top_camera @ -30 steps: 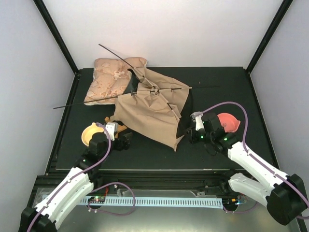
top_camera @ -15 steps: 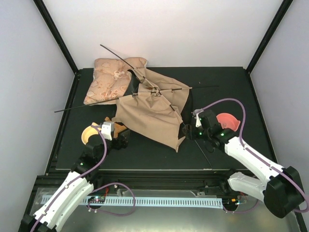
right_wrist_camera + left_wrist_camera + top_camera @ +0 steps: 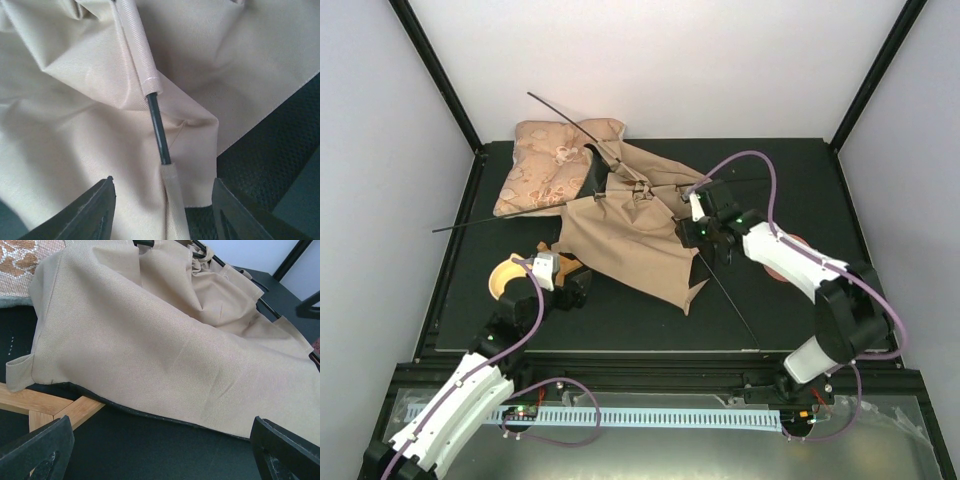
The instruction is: Set up the pet tent
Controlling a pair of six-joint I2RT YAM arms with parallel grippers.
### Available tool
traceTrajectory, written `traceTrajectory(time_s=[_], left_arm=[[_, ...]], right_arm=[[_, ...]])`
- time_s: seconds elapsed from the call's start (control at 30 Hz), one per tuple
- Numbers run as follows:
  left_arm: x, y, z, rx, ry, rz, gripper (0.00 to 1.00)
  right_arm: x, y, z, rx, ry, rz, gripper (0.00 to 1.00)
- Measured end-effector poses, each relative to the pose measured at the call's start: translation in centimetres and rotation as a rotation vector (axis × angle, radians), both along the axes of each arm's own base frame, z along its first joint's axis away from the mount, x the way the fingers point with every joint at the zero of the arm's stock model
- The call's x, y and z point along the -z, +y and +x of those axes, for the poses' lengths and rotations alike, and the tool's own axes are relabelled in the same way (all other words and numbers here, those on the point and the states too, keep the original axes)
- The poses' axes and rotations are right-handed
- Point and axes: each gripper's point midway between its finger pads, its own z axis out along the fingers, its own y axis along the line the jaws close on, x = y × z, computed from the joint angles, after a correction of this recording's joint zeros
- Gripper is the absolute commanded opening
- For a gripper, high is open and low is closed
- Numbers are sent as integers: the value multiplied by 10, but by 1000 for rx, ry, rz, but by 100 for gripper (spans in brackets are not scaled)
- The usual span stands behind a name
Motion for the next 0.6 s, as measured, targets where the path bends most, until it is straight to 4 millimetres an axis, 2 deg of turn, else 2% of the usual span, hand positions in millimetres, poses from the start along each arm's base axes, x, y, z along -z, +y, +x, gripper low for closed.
traceTrajectory(time_s=[0.13,0.2,0.33,0.37,0.47,0.6], left_arm=[[-1,-1,0,6,-5,-1,99],[-2,-1,0,7,-8,-2,99],[-2,-1,0,7,-8,-1,99],[-2,-1,0,7,-8,-1,99],[-2,-1,0,8,-9,-2,99],[-2,-2,0,12,-9,-4,99]], right_arm=[[17,3,11,-22,25,-64,48],[25,5,15,-35,43,-87,40],[36,9,21,-54,63,-114,17],[37,9,21,-62,63,-120,12],[36,11,18,-79,61,-122,4],[22,20,5,-142,15,-119,1]])
